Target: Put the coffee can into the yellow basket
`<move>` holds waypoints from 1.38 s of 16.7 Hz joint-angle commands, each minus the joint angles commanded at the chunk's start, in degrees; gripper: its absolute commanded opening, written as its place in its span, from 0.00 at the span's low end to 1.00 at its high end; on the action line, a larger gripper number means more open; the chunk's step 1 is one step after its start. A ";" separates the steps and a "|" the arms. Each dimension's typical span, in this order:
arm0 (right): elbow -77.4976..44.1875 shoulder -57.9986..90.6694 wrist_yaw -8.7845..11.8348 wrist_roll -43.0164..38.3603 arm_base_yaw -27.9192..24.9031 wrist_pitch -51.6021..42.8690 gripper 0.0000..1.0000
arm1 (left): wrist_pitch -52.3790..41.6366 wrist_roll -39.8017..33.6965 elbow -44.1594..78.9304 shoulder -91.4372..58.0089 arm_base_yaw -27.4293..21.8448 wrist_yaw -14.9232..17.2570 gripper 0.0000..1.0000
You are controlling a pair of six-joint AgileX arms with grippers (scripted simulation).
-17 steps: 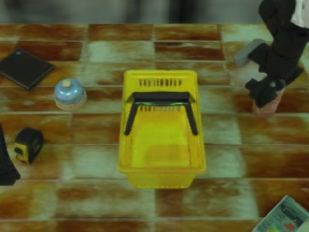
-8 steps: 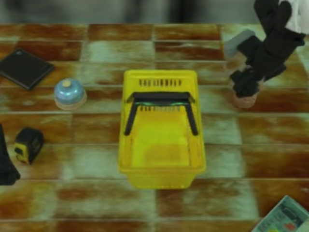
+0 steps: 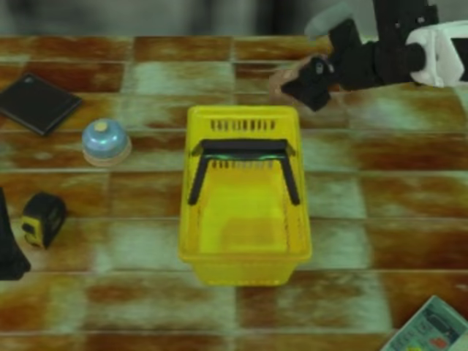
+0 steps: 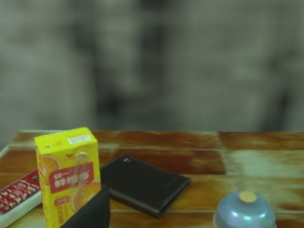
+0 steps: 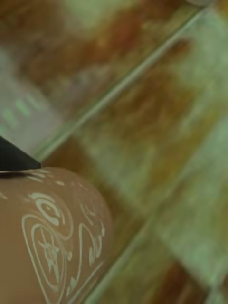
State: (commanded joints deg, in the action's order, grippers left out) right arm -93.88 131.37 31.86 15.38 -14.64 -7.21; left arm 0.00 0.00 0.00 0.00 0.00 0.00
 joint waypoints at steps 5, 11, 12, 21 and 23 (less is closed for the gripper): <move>10.55 -4.40 16.30 -9.33 -2.11 29.94 0.00 | 0.00 0.00 0.00 0.00 0.00 0.00 1.00; 18.90 -9.96 29.94 -16.31 -3.88 52.28 0.00 | 0.00 0.00 0.00 0.00 0.00 0.00 1.00; 19.51 -10.53 31.10 -16.81 -4.03 53.92 0.00 | 0.00 0.00 0.00 0.00 0.00 0.00 1.00; 20.19 -8.58 32.18 -17.22 -3.95 57.60 0.00 | 0.00 0.00 0.00 0.00 0.00 0.00 1.00; 20.93 -5.01 32.08 -17.12 -3.99 62.04 0.00 | 0.00 0.00 0.00 0.00 0.00 0.00 1.00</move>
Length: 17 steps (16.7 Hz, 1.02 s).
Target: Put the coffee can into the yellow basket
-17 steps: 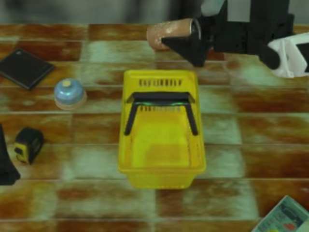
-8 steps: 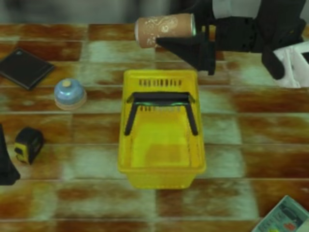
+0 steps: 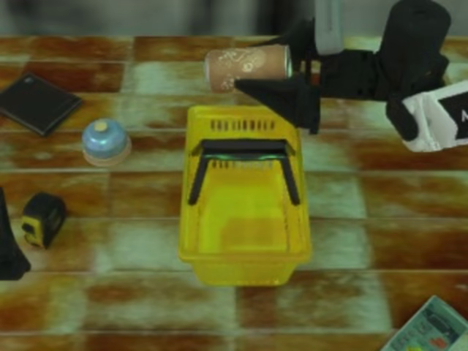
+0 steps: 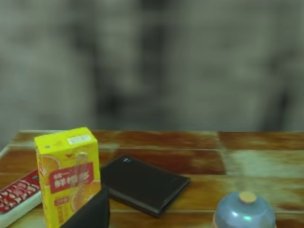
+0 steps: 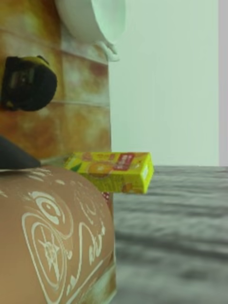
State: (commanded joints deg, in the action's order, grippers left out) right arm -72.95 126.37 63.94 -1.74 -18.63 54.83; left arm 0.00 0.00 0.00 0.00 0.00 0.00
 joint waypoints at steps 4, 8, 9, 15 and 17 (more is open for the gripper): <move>1.90 7.26 -0.08 0.12 -0.36 9.35 0.00 | 0.00 0.00 0.00 0.00 0.00 0.00 1.00; 2.36 8.64 -0.15 0.17 -0.43 10.84 0.00 | 0.00 0.00 0.00 0.00 0.00 0.00 1.00; 2.36 8.64 -0.15 0.17 -0.43 10.84 0.00 | 0.00 0.00 0.00 0.00 0.00 0.00 1.00; 2.36 8.64 -0.15 0.17 -0.43 10.84 0.45 | 0.00 0.00 0.00 0.00 0.00 0.00 1.00; 2.36 8.64 -0.15 0.17 -0.43 10.84 0.60 | 0.00 0.00 0.00 0.00 0.00 0.00 1.00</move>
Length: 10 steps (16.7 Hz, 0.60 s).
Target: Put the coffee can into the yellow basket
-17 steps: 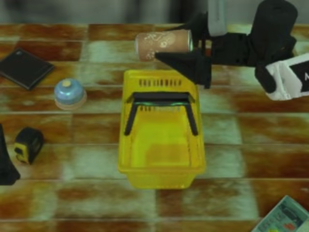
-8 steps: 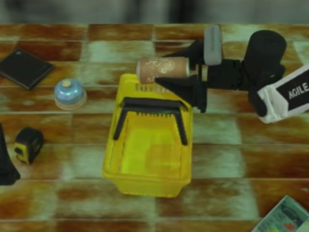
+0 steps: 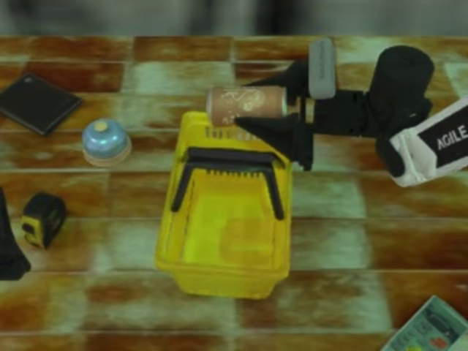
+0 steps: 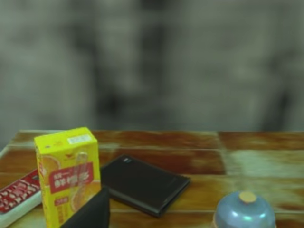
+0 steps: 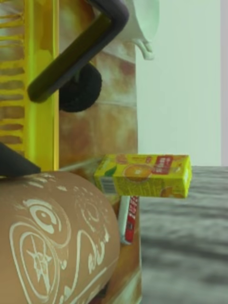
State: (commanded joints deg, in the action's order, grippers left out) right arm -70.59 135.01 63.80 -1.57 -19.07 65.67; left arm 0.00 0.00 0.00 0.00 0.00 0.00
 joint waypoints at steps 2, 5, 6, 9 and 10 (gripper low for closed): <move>0.00 0.00 0.00 0.00 0.00 0.00 0.75 | 0.00 0.00 0.00 0.00 0.00 0.00 1.00; 0.00 0.00 0.00 0.00 0.00 0.00 0.98 | 0.00 0.00 0.00 0.00 0.00 0.00 1.00; 0.00 0.00 0.00 0.00 0.00 0.00 1.00 | 0.00 0.00 0.00 0.00 0.00 0.00 1.00; 0.00 0.00 0.00 0.00 0.00 0.00 1.00 | 0.00 0.00 0.00 0.00 0.00 0.00 1.00; 0.00 0.00 0.00 0.00 0.00 0.00 1.00 | 0.00 0.00 0.00 0.00 0.00 0.00 1.00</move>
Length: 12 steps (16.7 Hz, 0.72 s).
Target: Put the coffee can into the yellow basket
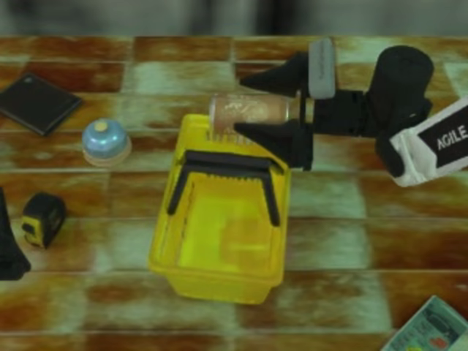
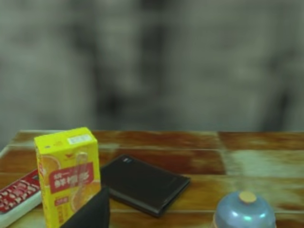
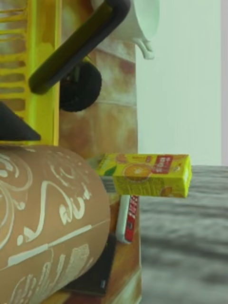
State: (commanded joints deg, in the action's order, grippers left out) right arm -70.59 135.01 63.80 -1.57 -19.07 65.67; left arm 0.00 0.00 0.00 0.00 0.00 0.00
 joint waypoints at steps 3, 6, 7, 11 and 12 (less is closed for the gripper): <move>0.00 0.00 0.00 0.00 0.00 0.00 1.00 | 0.00 0.00 0.00 0.00 0.00 0.00 1.00; 0.27 -1.16 -0.52 0.18 0.31 -0.64 1.00 | -0.38 0.30 0.43 -0.46 -0.23 0.13 1.00; 1.05 -2.25 -0.93 0.27 0.38 -1.25 1.00 | -1.15 0.91 1.30 -1.41 -0.68 0.36 1.00; 7.68 -11.97 -5.11 0.91 1.49 -6.61 1.00 | -7.99 6.14 9.24 -9.83 -4.34 1.97 1.00; 10.04 -15.64 -6.79 1.08 2.01 -8.57 1.00 | -10.46 7.97 12.13 -12.90 -5.55 2.41 1.00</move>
State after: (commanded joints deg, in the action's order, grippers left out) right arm -60.55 119.37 57.01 -0.49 -17.06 57.10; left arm -10.46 7.97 12.13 -12.90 -5.55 2.41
